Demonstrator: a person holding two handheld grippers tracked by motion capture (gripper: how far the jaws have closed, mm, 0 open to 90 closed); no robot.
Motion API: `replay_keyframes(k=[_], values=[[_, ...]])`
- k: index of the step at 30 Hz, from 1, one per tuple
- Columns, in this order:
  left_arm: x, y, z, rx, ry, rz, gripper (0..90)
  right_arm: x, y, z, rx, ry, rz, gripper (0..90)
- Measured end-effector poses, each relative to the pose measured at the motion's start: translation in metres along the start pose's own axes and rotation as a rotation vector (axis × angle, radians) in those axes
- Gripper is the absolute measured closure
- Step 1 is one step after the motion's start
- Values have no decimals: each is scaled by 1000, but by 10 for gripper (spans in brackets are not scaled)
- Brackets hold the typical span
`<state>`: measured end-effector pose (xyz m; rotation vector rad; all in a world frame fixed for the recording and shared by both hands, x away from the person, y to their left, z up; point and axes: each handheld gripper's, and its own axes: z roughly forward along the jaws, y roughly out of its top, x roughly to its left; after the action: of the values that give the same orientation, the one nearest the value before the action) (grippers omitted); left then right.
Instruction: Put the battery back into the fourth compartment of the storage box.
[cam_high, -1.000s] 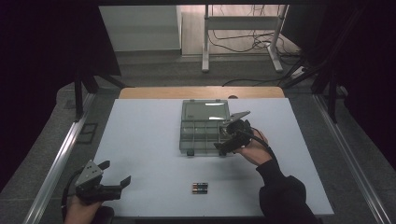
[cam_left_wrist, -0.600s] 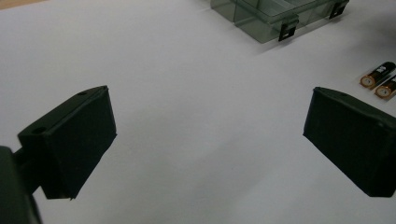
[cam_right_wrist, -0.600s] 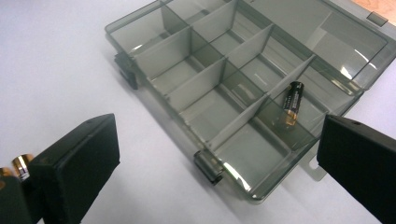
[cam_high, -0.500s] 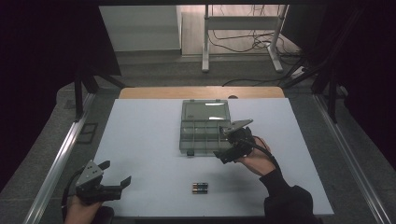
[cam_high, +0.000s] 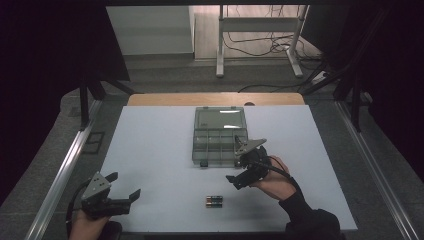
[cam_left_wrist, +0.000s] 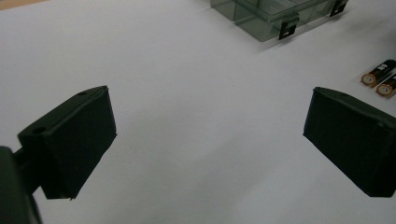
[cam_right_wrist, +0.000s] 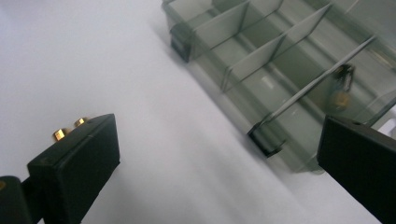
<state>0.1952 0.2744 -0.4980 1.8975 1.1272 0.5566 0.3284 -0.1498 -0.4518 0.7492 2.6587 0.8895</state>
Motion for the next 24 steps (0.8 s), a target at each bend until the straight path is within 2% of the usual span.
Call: replay_keyframes(k=[7, 15, 16, 18, 20, 22, 24], values=[[0, 0, 0, -1, -2, -1, 28, 15, -3, 4, 13, 37, -26, 4], [0, 0, 0, 2, -4, -1, 29, 34, -2, 12, 41, 78, -74, 120], [0, 0, 0, 2, -5, 1, 29, 39, -2, 16, 56, 95, -89, 158], [0, 0, 0, 4, -5, 2, 29, 44, -1, 18, 67, 96, -98, 210], [0, 0, 0, 4, -4, 3, 29, 48, -1, 21, 74, 107, -112, 260], [0, 0, 1, 5, -5, 2, 30, 50, -1, 24, 86, 130, -130, 348], [0, 0, 1, 5, -5, 1, 30, 52, -1, 27, 104, 151, -148, 389]])
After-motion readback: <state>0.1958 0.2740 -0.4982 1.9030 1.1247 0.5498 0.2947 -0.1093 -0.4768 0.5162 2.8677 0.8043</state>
